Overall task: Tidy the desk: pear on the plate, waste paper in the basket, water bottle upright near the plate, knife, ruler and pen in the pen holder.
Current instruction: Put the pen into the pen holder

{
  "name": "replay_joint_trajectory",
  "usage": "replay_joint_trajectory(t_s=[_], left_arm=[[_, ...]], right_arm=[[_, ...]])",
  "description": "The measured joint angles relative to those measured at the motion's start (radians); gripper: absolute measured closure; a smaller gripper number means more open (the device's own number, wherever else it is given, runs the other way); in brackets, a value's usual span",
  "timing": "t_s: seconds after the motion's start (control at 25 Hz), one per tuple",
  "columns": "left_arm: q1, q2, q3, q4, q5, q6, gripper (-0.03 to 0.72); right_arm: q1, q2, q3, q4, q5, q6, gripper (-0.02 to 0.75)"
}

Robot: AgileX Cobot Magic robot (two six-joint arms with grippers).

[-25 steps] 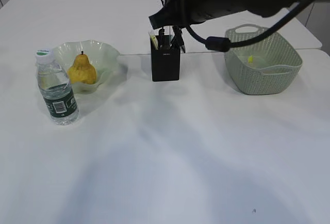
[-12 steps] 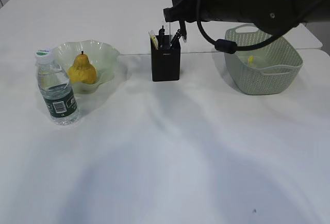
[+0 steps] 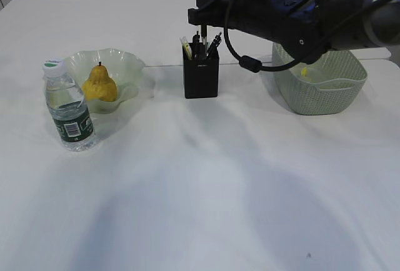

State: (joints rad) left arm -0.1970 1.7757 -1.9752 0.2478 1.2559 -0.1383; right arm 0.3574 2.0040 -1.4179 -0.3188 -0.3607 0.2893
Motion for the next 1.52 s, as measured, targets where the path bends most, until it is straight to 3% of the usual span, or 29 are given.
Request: replay_joint_trajectory(t_s=[0.52, 1.52], left_arm=[[0.0, 0.0, 0.0, -0.002, 0.0, 0.0, 0.433], [0.0, 0.0, 0.0, -0.002, 0.0, 0.0, 0.433]], right_arm=[[-0.013, 0.211, -0.29, 0.015, 0.083, 0.008, 0.615], [-0.03, 0.369, -0.4, 0.021, 0.129, 0.03, 0.615]])
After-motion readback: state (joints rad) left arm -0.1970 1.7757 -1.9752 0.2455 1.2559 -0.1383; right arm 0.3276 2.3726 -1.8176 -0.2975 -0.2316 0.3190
